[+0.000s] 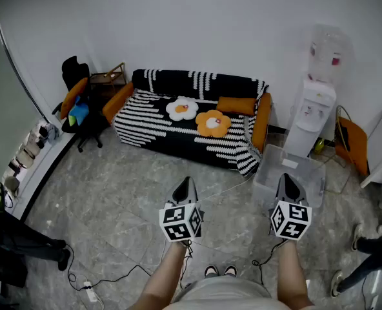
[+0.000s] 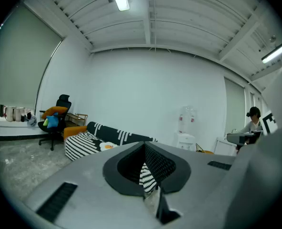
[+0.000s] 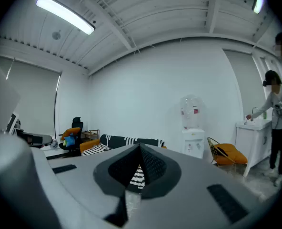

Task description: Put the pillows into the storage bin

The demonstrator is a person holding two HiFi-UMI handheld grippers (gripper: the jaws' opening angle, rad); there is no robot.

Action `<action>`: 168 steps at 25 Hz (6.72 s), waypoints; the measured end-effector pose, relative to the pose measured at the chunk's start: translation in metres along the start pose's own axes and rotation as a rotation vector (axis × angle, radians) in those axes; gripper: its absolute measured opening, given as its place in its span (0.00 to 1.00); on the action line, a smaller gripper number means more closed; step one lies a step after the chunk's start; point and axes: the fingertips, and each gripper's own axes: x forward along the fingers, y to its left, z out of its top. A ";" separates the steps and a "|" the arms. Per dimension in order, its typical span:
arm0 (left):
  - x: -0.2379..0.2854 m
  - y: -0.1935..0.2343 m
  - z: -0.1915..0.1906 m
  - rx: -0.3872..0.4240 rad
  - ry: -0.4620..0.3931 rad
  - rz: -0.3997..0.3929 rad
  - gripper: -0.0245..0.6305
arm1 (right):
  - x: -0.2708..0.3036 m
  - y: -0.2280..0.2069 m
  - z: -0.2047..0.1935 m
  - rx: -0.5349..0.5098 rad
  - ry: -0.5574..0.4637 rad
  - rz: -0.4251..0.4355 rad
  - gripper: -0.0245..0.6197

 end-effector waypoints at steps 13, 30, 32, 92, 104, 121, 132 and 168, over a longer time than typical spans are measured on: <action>0.000 -0.006 0.000 -0.022 -0.008 0.003 0.05 | -0.005 0.006 -0.011 0.046 0.024 0.065 0.04; 0.009 0.021 0.001 -0.041 -0.005 0.001 0.05 | 0.004 0.024 -0.017 0.041 0.045 0.047 0.21; 0.012 0.025 0.004 -0.040 -0.008 -0.003 0.05 | 0.006 0.026 -0.015 0.042 0.043 0.040 0.26; 0.480 0.122 0.050 -0.011 0.051 0.152 0.05 | 0.508 -0.056 -0.019 0.154 0.194 0.120 0.35; 0.654 0.202 0.095 -0.021 0.074 0.082 0.05 | 0.671 -0.030 0.020 0.135 0.203 0.018 0.36; 0.769 0.261 0.067 -0.043 0.194 0.107 0.05 | 0.796 -0.023 -0.003 0.118 0.308 0.009 0.34; 0.820 0.280 0.054 -0.061 0.245 0.185 0.05 | 0.888 -0.034 -0.021 0.061 0.407 0.077 0.34; 0.812 0.357 -0.286 -0.314 0.579 0.518 0.05 | 1.109 -0.049 -0.351 -0.881 0.956 0.569 0.34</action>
